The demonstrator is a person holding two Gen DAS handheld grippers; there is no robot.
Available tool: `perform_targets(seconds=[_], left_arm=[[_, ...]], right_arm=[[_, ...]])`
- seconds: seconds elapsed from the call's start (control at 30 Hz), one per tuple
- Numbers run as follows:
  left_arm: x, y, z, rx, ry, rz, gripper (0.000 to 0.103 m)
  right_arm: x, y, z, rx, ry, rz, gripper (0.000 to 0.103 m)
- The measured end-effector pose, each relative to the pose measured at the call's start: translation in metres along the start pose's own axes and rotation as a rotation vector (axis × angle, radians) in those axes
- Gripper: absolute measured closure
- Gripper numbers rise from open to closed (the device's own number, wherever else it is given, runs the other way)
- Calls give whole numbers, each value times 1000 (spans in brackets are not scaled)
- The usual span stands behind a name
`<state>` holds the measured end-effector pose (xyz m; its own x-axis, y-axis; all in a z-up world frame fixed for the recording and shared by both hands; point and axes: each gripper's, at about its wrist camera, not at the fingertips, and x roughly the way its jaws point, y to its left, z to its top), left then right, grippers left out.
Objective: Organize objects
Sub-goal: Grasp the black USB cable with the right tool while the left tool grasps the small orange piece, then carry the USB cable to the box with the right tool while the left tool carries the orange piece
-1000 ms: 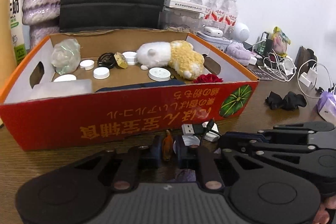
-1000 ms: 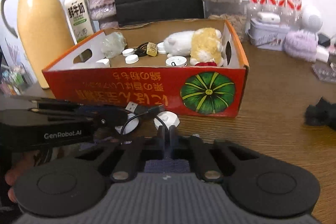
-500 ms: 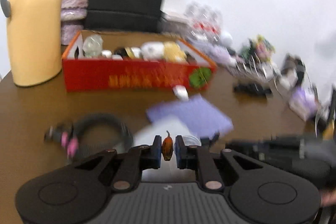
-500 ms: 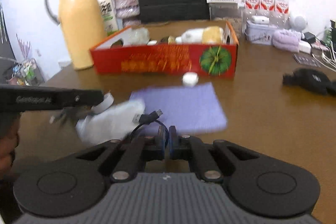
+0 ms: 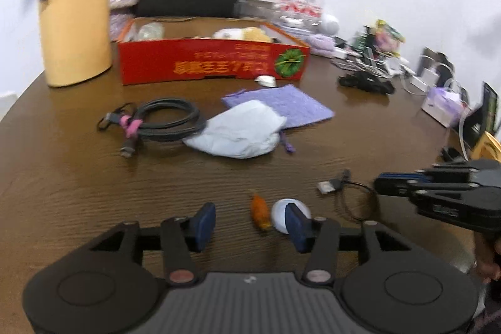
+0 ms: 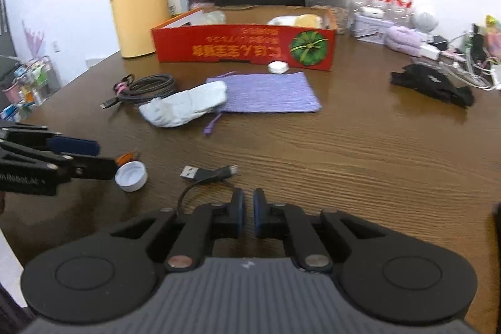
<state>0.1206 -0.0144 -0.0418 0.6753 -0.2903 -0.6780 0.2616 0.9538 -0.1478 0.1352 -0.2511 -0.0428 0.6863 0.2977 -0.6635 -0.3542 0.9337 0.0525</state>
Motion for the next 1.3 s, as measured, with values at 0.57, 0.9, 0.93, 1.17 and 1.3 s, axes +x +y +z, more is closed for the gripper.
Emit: perform_targets(seconds=[0.57, 0.9, 0.93, 1.17, 1.3], left_arm=[[25, -7, 10, 18, -15, -40, 64], [37, -13, 19, 9, -1, -98, 64], [39, -14, 20, 17, -3, -92, 65], [45, -32, 21, 133, -13, 18, 78], [41, -30, 18, 135, -6, 6, 91]], right_arm=[[12, 17, -1, -34, -2, -24, 93], [10, 17, 6, 14, -9, 95, 71], [14, 20, 5, 6, 2, 84, 71], [30, 32, 10, -24, -7, 58, 62], [32, 41, 7, -85, -31, 32, 74]])
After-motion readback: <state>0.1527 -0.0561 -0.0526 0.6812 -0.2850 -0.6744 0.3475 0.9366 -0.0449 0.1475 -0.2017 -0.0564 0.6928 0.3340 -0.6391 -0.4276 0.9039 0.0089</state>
